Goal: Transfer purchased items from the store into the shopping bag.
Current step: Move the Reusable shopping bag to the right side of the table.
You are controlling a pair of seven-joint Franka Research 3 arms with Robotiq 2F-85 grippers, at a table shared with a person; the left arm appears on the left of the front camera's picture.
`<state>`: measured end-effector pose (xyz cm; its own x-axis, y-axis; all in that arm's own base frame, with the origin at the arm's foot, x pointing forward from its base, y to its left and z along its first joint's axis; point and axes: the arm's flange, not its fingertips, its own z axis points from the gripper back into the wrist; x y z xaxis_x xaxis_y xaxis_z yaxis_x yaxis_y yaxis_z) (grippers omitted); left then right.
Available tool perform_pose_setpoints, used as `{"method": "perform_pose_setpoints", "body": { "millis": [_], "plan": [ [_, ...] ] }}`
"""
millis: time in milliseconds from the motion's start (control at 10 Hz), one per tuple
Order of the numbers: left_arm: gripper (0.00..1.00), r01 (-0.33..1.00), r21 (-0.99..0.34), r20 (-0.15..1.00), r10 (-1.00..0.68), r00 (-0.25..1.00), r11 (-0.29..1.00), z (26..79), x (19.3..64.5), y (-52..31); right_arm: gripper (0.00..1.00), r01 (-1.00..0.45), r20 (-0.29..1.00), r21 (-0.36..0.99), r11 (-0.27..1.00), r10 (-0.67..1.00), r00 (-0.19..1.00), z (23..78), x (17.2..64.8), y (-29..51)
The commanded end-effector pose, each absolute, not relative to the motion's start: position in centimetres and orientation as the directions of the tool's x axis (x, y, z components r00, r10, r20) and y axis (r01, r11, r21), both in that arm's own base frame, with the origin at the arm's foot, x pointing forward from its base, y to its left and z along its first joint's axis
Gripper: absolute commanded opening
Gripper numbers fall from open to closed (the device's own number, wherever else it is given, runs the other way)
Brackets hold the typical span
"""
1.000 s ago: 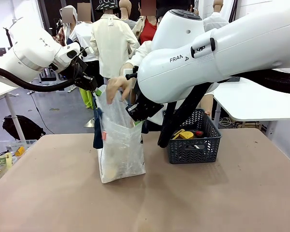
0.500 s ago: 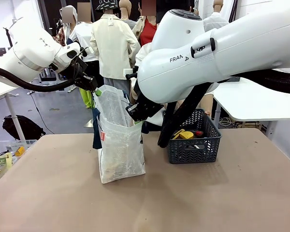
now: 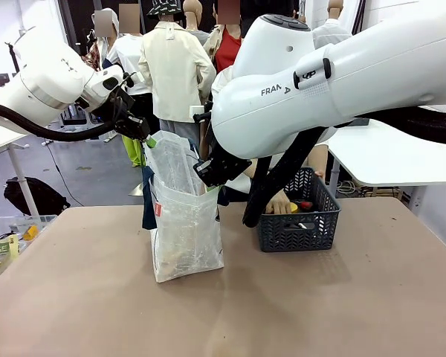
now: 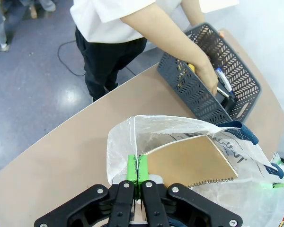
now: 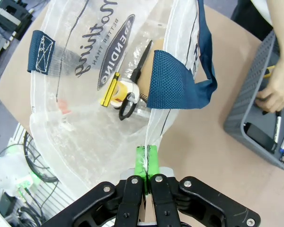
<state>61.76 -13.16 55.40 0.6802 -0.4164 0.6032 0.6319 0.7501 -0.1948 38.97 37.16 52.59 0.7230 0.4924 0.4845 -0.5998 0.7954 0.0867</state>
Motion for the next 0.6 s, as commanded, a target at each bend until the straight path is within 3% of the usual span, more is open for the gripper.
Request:
{"method": "perform_pose_setpoints", "body": {
  "millis": [0, 500],
  "plan": [
    [0.0, 0.63, -0.195, 0.605, -0.413, 0.681, 0.752, 55.48, 61.78, -12.93, 0.0, -0.606, 0.488, 0.079, 0.791, 0.5, 0.716, 52.69, 38.98, 37.02],
    [0.0, 0.63, -0.195, 0.605, -0.413, 0.681, 0.752, 55.48, 61.78, -12.93, 0.0, -0.606, 0.488, 0.079, 0.791, 0.5, 0.716, 52.69, 38.98, 37.02]
  ]
}}
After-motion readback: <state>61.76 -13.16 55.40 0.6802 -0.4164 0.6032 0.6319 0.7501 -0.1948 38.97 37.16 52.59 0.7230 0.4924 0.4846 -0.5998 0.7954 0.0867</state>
